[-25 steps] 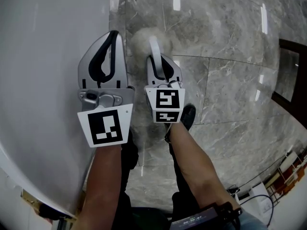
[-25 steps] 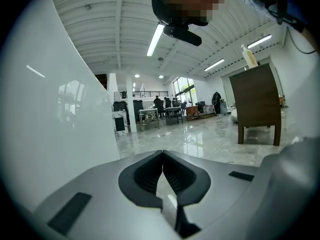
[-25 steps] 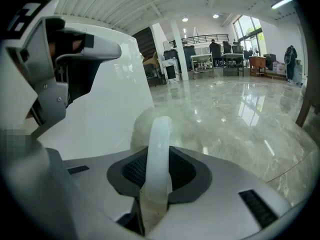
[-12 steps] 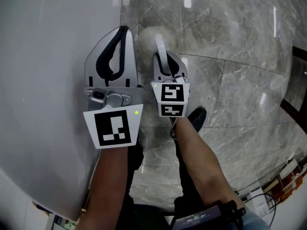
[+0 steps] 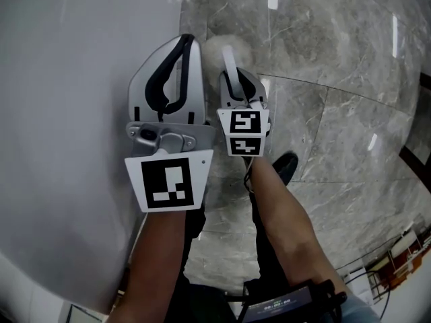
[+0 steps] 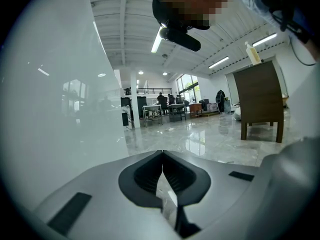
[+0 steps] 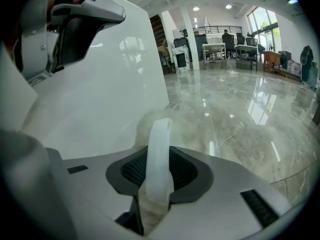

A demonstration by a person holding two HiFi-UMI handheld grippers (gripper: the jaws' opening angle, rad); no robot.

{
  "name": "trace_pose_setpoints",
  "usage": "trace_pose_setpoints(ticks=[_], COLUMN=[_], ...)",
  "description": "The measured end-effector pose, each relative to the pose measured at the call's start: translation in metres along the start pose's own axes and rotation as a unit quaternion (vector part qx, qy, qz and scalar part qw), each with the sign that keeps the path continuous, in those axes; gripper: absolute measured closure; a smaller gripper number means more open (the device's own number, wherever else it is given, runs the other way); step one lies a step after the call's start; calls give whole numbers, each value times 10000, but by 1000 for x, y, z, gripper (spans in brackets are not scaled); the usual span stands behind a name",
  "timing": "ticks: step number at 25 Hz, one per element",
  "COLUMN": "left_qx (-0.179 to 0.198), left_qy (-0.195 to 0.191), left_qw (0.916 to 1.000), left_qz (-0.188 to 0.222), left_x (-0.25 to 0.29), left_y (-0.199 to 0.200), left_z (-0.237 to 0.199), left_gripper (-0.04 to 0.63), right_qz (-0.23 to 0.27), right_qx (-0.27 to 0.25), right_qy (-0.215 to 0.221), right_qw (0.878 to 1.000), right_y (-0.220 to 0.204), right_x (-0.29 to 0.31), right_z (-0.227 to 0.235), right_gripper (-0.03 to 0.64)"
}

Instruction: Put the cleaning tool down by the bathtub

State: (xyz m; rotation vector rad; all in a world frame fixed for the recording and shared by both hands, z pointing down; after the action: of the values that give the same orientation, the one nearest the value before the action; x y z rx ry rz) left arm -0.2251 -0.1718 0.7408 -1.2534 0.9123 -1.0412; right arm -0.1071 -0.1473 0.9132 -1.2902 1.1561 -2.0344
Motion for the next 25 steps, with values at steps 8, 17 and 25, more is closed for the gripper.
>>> trace_pose_setpoints(ticks=[8,17,25], left_qx=[-116,-213,-228], left_qy=[-13,-104,-109], left_qw=[9999,9997,9982], left_qz=[-57,87,545], left_x=[-8,-12,-9], left_y=[7,64,179], left_z=[3,15,11], left_gripper=[578,578,578], right_qz=[-70,249,966], right_qx=[14,6,-180], right_qy=[-15,-206,-531], right_qw=[10000,9995,9937], right_y=[1,55,181], right_x=[-9,-61,-129], right_z=[-5,-11,-17], right_gripper=[468,488,509])
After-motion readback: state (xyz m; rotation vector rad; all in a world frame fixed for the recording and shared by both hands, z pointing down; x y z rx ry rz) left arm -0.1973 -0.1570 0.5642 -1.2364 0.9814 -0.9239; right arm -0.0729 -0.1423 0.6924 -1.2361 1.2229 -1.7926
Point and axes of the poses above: the fingertips, and each gripper's own axes: x forward along the fingers, z to its right, y out of its top, the point moved 10 cm from there along -x, backward along the fingers, and after that the axes turned 15 degrees about z, right-handed, at the moved point
